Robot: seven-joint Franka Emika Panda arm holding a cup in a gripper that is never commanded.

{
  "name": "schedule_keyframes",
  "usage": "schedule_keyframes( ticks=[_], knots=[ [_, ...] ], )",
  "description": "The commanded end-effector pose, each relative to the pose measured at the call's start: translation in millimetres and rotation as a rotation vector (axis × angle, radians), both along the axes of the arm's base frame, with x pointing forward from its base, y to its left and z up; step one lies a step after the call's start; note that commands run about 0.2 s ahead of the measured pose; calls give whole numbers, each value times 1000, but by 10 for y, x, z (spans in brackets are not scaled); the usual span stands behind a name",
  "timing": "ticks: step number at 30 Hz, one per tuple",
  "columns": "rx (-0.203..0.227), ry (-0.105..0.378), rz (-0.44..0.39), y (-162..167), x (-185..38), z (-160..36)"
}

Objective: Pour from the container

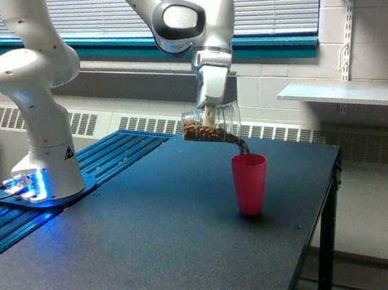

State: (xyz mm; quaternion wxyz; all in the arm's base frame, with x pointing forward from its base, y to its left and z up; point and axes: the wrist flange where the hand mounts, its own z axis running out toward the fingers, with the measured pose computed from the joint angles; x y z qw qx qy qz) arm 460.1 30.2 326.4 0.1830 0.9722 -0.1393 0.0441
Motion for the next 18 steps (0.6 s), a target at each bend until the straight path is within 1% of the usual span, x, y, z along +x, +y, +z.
schedule_keyframes(
  ticks=[1,5,11,18],
  knots=[
    [-22,-8,14,49,10,103],
    [-34,-5,17,47,5,120],
    [-38,-1,18,52,5,135],
    [-68,3,18,89,5,177]
  ],
)
